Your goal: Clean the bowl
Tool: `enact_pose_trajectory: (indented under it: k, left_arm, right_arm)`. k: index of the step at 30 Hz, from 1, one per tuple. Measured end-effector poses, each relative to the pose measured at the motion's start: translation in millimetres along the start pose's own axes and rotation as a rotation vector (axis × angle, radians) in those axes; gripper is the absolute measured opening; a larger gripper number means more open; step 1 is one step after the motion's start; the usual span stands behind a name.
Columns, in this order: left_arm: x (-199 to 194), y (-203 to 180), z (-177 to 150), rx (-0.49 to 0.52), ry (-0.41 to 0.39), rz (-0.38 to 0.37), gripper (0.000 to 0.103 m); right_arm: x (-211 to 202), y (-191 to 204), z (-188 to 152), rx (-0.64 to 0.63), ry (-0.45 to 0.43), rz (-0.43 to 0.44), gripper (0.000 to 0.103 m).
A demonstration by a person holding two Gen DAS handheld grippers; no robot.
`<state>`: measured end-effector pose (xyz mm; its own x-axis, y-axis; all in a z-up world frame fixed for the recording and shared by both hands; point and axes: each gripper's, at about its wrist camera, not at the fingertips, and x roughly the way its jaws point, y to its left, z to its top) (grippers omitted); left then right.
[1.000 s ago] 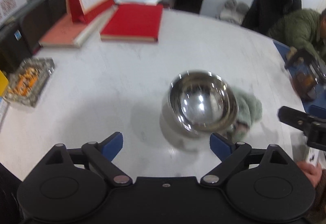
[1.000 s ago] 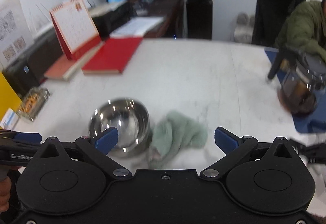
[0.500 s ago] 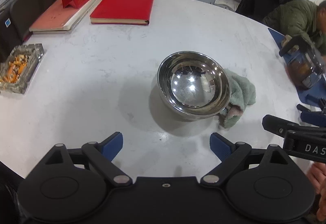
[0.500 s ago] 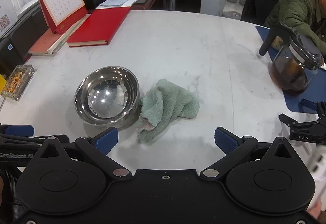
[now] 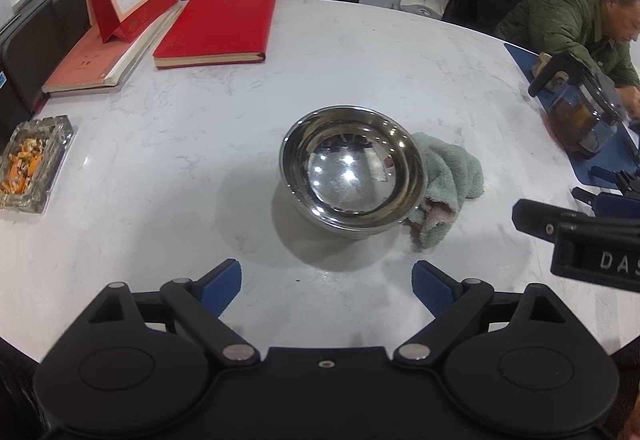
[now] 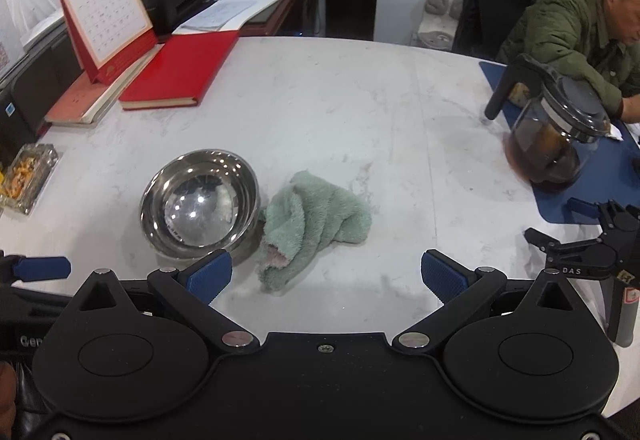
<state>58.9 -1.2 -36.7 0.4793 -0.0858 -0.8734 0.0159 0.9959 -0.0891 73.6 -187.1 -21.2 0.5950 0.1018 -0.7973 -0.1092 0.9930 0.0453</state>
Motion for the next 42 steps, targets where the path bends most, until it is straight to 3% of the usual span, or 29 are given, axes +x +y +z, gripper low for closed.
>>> enact_pose_trajectory:
  k: [21, 42]
  left_arm:
    - [-8, -12, -12, 0.036, 0.007, -0.036, 0.092]
    - [-10, -13, -13, 0.033, 0.005, -0.024, 0.091]
  right_arm:
    - [-9, 3, -9, 0.020, 0.004, 0.003, 0.103]
    - [-11, 7, -9, -0.013, -0.009, -0.011, 0.103]
